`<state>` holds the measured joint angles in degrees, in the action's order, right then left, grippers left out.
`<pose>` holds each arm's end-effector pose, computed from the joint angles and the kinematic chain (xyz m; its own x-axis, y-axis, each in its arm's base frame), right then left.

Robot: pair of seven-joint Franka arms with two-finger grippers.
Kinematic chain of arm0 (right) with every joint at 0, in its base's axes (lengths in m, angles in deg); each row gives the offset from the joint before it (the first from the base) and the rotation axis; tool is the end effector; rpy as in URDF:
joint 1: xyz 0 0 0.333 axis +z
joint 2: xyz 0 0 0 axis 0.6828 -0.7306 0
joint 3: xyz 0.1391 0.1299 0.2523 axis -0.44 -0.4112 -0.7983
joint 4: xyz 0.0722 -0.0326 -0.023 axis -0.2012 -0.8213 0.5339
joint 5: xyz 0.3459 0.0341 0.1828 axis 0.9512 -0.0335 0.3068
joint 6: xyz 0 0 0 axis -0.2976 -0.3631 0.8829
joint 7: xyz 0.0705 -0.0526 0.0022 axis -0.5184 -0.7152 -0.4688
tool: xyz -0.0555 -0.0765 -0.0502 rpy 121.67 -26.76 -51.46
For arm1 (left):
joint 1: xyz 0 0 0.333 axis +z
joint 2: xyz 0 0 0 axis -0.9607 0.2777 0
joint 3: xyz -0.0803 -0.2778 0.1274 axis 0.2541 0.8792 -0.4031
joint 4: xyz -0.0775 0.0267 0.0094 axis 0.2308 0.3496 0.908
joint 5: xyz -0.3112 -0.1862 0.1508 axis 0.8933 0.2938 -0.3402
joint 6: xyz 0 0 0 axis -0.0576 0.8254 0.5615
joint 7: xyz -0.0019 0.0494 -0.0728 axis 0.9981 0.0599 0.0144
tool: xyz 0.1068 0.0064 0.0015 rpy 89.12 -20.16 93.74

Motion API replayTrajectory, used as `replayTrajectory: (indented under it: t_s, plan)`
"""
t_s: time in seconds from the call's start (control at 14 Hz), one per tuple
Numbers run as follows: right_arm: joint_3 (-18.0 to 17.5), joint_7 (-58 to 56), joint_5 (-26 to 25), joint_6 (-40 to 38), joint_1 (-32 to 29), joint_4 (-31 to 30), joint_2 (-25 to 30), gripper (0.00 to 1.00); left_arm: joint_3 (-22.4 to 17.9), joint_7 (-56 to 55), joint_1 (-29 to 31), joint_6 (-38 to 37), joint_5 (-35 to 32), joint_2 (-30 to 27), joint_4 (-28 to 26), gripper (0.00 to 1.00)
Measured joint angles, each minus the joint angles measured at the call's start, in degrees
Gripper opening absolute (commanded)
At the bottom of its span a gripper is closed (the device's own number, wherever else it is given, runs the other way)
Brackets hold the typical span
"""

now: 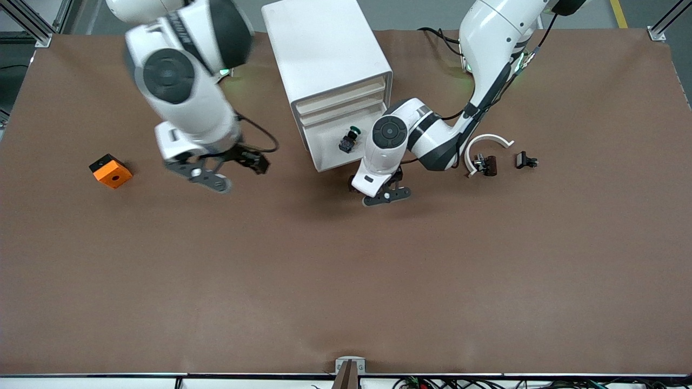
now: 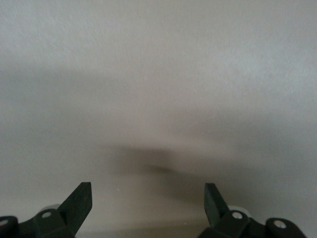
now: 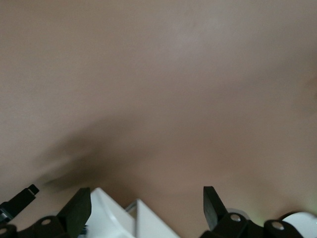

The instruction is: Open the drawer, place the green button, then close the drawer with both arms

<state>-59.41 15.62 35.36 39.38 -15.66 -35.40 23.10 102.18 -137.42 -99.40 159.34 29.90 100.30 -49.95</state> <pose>0.5640 0.2620 0.5255 0.9316 -0.3503 -0.0974 -0.3435 -0.9357 0.0802 0.4836 -0.4513 0.2419 0.9691 0.2382 -0.0639 0.2416 -0.9690 0.0515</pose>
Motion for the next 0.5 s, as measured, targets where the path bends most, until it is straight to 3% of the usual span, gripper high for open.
replayTrajectory:
  t_s: [0.5]
  plan:
    - [0.18,-36.25,0.04,-3.23,-20.25,0.35,1.16,1.0,4.28,-6.35,0.12,0.48,0.0,-0.37,-2.07,1.0]
